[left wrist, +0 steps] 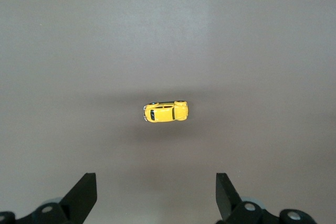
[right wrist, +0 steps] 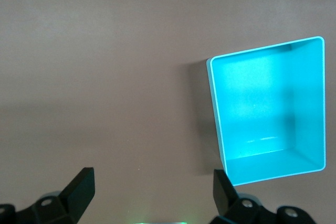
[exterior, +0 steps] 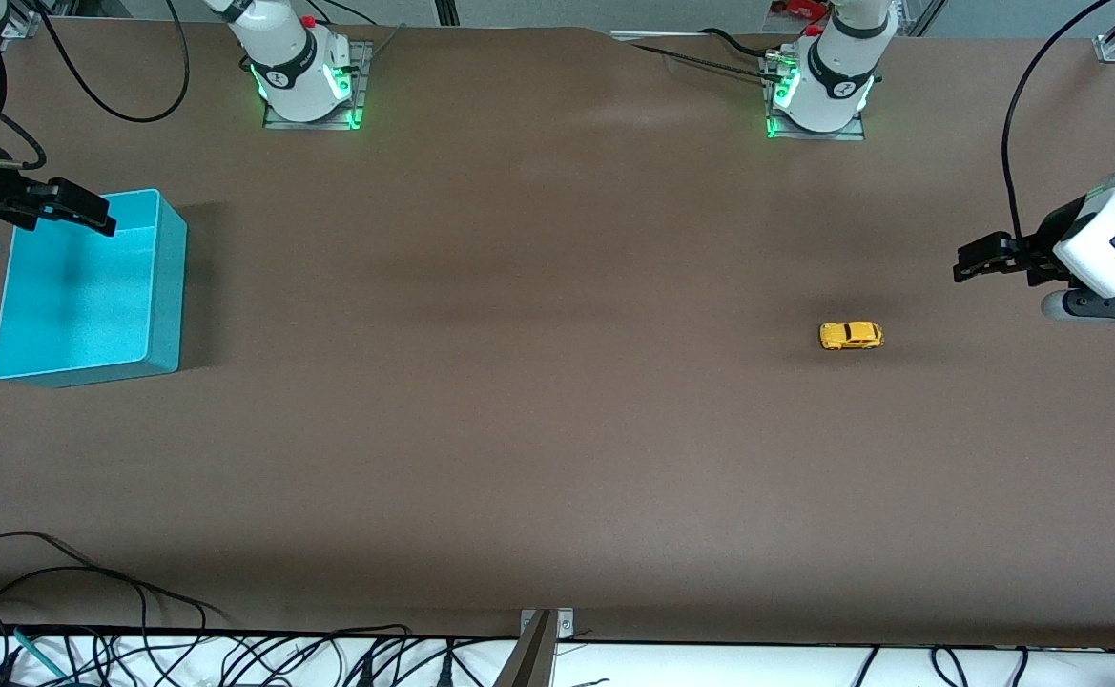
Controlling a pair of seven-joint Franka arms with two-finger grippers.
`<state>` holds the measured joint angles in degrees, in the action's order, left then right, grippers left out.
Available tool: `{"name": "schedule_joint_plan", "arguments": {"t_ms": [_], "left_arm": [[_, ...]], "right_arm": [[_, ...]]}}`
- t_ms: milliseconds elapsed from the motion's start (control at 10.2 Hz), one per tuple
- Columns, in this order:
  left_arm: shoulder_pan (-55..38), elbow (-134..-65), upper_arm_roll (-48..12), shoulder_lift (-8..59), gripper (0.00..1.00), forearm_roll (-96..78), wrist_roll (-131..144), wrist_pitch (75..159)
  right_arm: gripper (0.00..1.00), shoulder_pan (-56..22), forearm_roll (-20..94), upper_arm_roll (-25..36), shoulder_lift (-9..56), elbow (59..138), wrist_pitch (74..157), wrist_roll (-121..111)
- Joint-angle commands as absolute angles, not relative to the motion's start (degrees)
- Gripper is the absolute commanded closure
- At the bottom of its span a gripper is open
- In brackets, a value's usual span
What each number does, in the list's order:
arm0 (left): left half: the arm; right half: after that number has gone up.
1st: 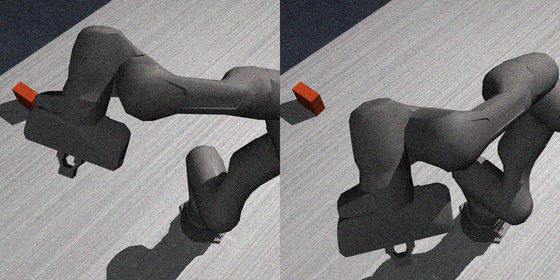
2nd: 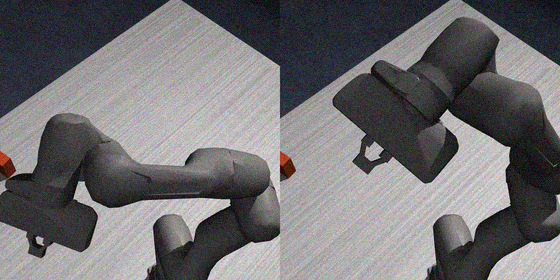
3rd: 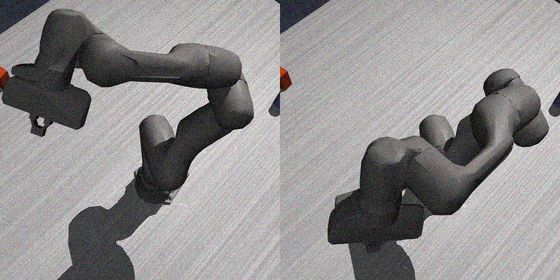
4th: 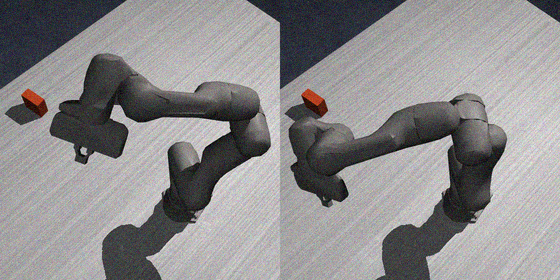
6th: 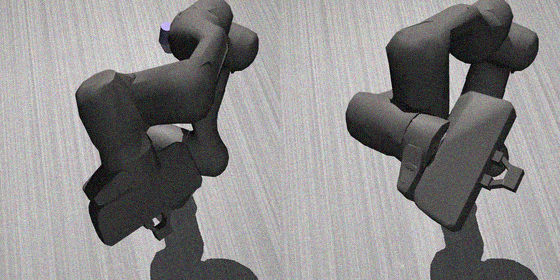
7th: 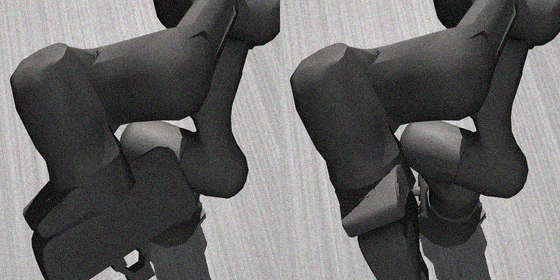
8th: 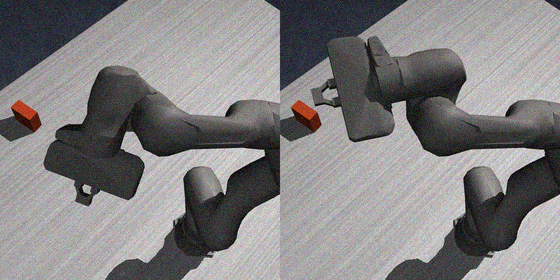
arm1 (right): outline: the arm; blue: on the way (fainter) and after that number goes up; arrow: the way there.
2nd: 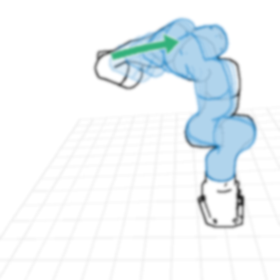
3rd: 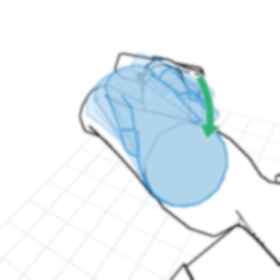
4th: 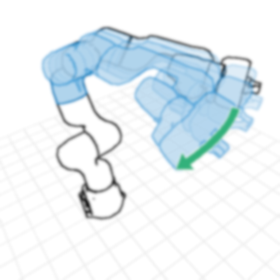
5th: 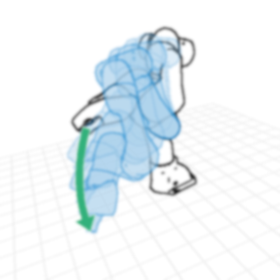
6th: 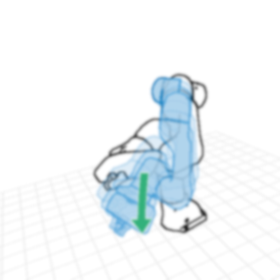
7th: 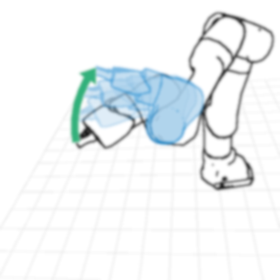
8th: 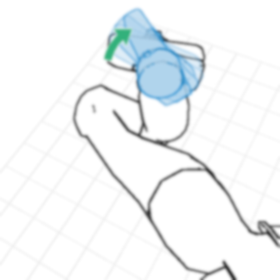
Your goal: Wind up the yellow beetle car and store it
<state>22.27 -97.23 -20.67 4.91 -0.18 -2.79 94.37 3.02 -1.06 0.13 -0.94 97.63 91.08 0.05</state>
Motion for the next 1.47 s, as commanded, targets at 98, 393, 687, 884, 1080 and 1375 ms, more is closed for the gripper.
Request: {"name": "schedule_joint_plan", "arguments": {"t_ms": [98, 393, 687, 884, 1080, 1375], "left_arm": [[22.94, -98.44, -20.57, 3.52, 0.0, -1.76, -5.01, 94.22], [22.94, -98.52, -20.57, 3.69, 0.0, -1.76, -5.01, 94.39], [22.94, -98.61, -20.57, 3.78, 0.0, -1.76, -5.01, 94.48], [22.94, -98.7, -20.57, 3.95, 0.01, -1.76, -4.92, 94.48], [22.94, -98.7, -20.57, 4.22, 0.02, -1.76, -5.01, 94.48], [23.03, -98.7, -20.57, 4.13, 0.02, -1.76, -5.01, 94.39]], "right_arm": [[0.0, 3.08, -1.32, 0.0, -0.35, 96.16, 90.18, 0.27], [0.0, 3.08, -1.32, 0.0, -0.35, 96.15, 90.26, 0.09], [0.0, 3.08, -1.23, 0.09, -0.35, 96.15, 90.18, 0.17], [0.0, 3.08, -1.32, 0.0, -0.35, 96.15, 90.26, 0.09], [0.0, 3.08, -1.32, 0.09, -0.35, 96.06, 90.26, -0.09], [0.0, 3.08, -1.32, 0.09, -0.35, 96.07, 90.26, -0.09]]}}
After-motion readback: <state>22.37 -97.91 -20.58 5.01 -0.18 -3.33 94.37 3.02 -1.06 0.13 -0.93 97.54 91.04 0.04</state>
